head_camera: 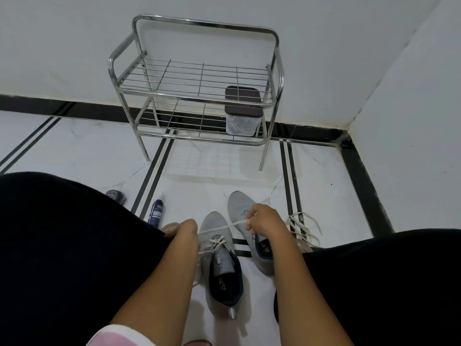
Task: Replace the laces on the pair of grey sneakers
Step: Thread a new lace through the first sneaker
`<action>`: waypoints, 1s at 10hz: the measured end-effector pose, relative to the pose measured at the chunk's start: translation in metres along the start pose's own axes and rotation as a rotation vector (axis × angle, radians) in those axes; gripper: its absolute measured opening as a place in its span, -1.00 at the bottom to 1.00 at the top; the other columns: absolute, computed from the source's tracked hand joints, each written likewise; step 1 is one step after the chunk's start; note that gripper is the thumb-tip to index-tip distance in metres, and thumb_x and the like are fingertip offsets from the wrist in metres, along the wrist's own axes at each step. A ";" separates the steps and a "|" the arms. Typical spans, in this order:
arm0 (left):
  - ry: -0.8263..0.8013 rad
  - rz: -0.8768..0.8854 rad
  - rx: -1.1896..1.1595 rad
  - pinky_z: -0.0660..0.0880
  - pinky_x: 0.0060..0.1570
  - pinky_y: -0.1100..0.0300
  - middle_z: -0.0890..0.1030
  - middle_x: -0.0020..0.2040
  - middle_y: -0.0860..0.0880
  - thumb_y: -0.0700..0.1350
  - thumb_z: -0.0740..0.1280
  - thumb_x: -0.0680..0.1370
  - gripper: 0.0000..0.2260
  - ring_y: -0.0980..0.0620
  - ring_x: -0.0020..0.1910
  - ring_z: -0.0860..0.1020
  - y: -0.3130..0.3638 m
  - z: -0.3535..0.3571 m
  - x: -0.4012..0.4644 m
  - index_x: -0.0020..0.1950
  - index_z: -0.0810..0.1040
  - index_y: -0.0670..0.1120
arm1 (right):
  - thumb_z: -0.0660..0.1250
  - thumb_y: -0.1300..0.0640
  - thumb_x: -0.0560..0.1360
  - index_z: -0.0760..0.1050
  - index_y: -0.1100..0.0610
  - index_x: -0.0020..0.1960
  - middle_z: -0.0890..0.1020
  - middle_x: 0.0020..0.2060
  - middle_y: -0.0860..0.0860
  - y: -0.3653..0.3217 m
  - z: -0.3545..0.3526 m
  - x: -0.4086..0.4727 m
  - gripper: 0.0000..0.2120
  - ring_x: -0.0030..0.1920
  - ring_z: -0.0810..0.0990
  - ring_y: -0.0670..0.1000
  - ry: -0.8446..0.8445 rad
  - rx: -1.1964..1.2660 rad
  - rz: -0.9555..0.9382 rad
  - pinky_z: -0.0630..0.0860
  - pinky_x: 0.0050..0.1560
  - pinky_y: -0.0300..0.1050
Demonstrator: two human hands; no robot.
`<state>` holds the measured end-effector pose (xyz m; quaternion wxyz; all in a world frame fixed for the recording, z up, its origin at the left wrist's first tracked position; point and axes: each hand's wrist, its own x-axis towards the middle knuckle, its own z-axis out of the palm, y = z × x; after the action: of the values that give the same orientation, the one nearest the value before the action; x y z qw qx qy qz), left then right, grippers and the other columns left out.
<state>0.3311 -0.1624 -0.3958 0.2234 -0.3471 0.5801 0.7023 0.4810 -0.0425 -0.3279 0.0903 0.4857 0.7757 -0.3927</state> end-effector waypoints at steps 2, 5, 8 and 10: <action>-0.770 0.182 0.956 0.34 0.15 0.16 0.51 0.28 -0.10 -0.16 0.25 0.59 -0.70 -0.07 0.27 0.46 -0.001 0.017 -0.044 0.32 0.48 -0.05 | 0.41 0.17 0.48 0.61 0.09 -0.14 0.65 -0.21 0.07 -0.014 0.023 0.006 -0.97 -0.17 0.60 0.02 0.055 0.110 -0.073 0.55 -0.04 -0.13; -0.916 0.269 1.138 0.49 -0.17 0.16 0.54 -0.27 -0.02 -0.14 0.31 0.59 -0.87 0.07 -0.29 0.49 -0.011 0.007 -0.025 -0.14 0.58 -0.11 | 0.33 0.29 0.42 0.58 0.16 -0.28 0.68 -0.21 0.12 0.003 0.032 0.026 -0.87 -0.10 0.67 0.17 0.191 0.280 0.128 0.63 -0.02 0.10; -0.524 0.272 1.222 0.57 -0.09 0.05 0.66 -0.13 -0.19 -0.12 0.42 0.49 -0.81 -0.18 -0.07 0.64 -0.030 0.003 0.015 -0.31 0.55 -0.10 | 0.21 0.26 0.48 0.48 0.20 -0.26 0.53 -0.29 0.14 0.026 0.076 0.041 -0.84 -0.20 0.51 0.13 0.074 0.102 0.123 0.46 -0.19 -0.09; -0.388 0.226 1.454 0.56 0.02 0.09 0.66 -0.12 -0.04 0.07 0.32 0.41 -0.79 -0.10 -0.06 0.61 -0.073 -0.008 0.034 -0.15 0.65 -0.03 | 0.27 0.11 0.51 0.60 0.07 -0.10 0.65 -0.09 0.09 0.055 0.131 0.028 -0.87 -0.05 0.58 0.12 -0.051 0.054 0.118 0.45 -0.12 -0.13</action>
<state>0.3625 -0.1571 -0.4699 0.4204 0.0787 0.8791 0.2102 0.4798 -0.1026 -0.4598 0.1200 0.5226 0.7323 -0.4197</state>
